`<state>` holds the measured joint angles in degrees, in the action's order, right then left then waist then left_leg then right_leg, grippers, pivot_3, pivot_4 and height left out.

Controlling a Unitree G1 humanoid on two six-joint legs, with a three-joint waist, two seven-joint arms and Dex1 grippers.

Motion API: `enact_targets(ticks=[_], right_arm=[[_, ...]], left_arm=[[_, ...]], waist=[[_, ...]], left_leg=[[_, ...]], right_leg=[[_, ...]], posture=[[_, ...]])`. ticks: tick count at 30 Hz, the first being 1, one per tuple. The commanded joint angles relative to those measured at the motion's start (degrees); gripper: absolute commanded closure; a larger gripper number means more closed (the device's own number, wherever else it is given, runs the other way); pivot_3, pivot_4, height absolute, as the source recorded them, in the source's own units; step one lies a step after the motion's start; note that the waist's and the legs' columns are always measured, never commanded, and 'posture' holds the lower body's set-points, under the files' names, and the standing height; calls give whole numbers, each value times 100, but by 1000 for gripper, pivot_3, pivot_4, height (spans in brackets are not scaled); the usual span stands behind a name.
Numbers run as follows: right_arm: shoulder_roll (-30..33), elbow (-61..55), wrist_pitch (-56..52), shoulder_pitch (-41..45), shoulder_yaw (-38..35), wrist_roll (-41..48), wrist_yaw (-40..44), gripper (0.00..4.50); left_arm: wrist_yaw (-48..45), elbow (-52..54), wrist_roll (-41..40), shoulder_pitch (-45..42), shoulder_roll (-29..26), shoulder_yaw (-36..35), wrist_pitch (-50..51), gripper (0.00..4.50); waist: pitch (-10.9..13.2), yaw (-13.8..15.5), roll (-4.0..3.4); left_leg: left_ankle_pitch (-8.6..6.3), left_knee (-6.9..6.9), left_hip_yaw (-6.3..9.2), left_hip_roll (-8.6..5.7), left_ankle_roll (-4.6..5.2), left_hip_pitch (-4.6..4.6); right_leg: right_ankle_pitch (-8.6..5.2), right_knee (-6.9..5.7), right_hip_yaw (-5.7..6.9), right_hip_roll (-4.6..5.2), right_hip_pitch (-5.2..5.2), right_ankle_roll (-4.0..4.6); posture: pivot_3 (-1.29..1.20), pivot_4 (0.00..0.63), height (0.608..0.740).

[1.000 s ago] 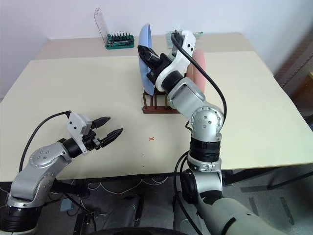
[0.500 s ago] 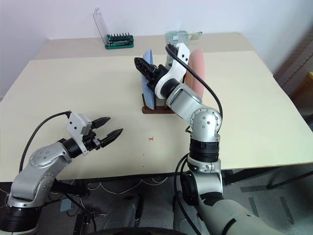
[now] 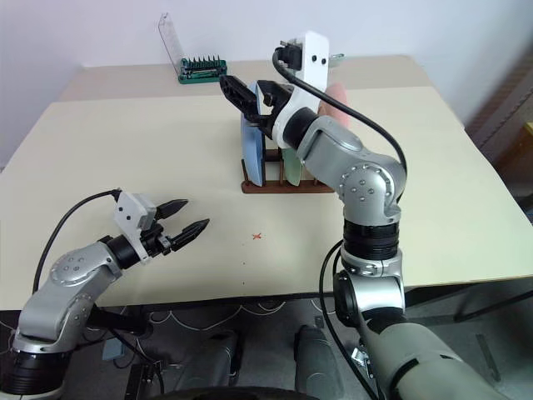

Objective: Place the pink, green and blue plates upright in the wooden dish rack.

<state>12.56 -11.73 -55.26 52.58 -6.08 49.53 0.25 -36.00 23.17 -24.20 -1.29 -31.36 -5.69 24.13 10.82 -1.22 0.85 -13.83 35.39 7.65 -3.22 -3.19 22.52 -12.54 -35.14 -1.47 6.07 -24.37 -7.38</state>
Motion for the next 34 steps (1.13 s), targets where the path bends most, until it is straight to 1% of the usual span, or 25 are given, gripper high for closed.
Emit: enact_targets(ticks=[1,2,3,4,6,7,8,9,10,12,14,16,18,20,22,25,29,34], right_arm=[[631,-716,-107,211,-174,159,574,417],[712,-757,-123,205,-230,235,636,417],[935,-875,27,182,-272,162,871,417],[1336,-1026,296,17,-517,107,1330,417],[2324,-1198,840,-811,-1174,-117,2413,417],[2682,-1200,1025,-1176,-1362,-244,2765,417],[2992,-1194,1239,-1619,-1502,-407,3096,417],[3239,-1191,1387,-2236,-1724,-495,3443,417],[3386,-1156,1509,-2656,-1898,-527,3705,417],[3449,-1084,1653,-3607,-2192,-578,4058,417],[3465,-916,2010,-4229,-2119,-996,4200,417],[3423,-720,2477,-4716,-1723,-1564,4304,417],[3245,-549,3077,-4996,-1318,-2111,4315,417],[3071,-290,3541,-5050,-1157,-2430,4264,417],[2892,-7,3775,-4950,-1170,-2455,4261,417],[2793,230,3911,-4895,-1170,-2472,4314,417],[2642,209,4068,-5007,-1011,-2634,4204,417],[2633,331,4058,-4846,-936,-2664,4259,417]], left_arm=[[-32,84,13,-25,-29,-87,-125,904],[-26,92,11,-24,-28,-83,-119,904],[-42,82,11,-21,-39,-85,-124,904],[-47,56,32,-31,-36,-67,-144,904],[-101,-121,68,-103,-47,-53,-209,904],[-104,-167,85,-131,-40,-28,-225,904],[-112,-216,112,-156,-37,-4,-265,904],[-138,-319,125,-203,-33,-15,-327,904],[-140,-377,144,-241,-17,-8,-362,904],[-186,-643,191,-338,4,-52,-516,904],[-188,-818,255,-397,40,-30,-649,904],[-181,-990,343,-395,74,-25,-838,904],[-161,-1119,444,-360,100,-10,-1004,904],[-169,-1146,496,-308,121,-11,-1111,904],[-194,-1237,514,-271,132,-53,-1199,904],[-168,-1385,595,-245,154,-55,-1311,904],[-135,-1505,573,-203,201,-118,-1365,904],[-55,-1418,578,-106,242,-143,-1333,904]], waist=[[0,27,0],[0,22,0],[1,13,-1],[1,8,-1],[-1,78,6],[-2,150,8],[-2,188,8],[-2,179,7],[-2,181,5],[-3,144,2],[-7,102,-6],[-11,35,-18],[-11,4,-19],[-11,7,-19],[-10,38,-21],[-10,64,-21],[-10,64,-20],[-10,54,-21]], left_leg=[[0,0,0,0,0,2],[0,0,0,0,0,2],[0,-1,0,0,0,2],[0,-2,-1,2,1,1],[0,-4,-1,2,1,3],[-1,-2,2,2,1,4],[-3,-1,3,1,5,3],[-6,0,-2,0,11,0],[-7,0,-9,2,12,-1],[-7,-1,-15,5,13,-7],[-7,-1,-19,10,13,-14],[-7,1,-23,11,13,-18],[-7,1,-29,14,13,-26],[-7,0,-29,18,13,-27],[-7,1,-29,18,12,-24],[-7,8,-27,15,12,-20],[-7,8,-19,14,12,-20],[-7,8,-19,15,12,-21]], right_leg=[[0,4,0,0,0,0],[0,5,0,0,1,0],[0,5,0,0,1,0],[0,5,0,0,0,0],[0,10,3,-1,2,0],[-2,15,7,0,11,-2],[-3,29,11,1,25,-4],[-2,49,11,2,38,-5],[-1,65,9,2,42,-5],[0,75,7,1,51,-4],[2,73,5,0,56,-2],[4,73,2,-1,59,2],[5,72,-1,-3,61,5],[5,71,-1,-8,61,6],[6,73,-3,-8,61,5],[6,78,-3,-7,63,6],[6,79,-2,-8,66,6],[6,78,-2,-8,66,6]], posture=[[0,150,740],[0,150,740],[0,150,740],[0,150,740],[0,150,740],[0,150,740],[0,150,740],[0,150,740],[0,150,740],[0,150,740],[0,150,740],[0,150,740],[0,150,740],[0,150,740],[0,150,740],[0,150,740],[0,150,740],[0,150,740]])
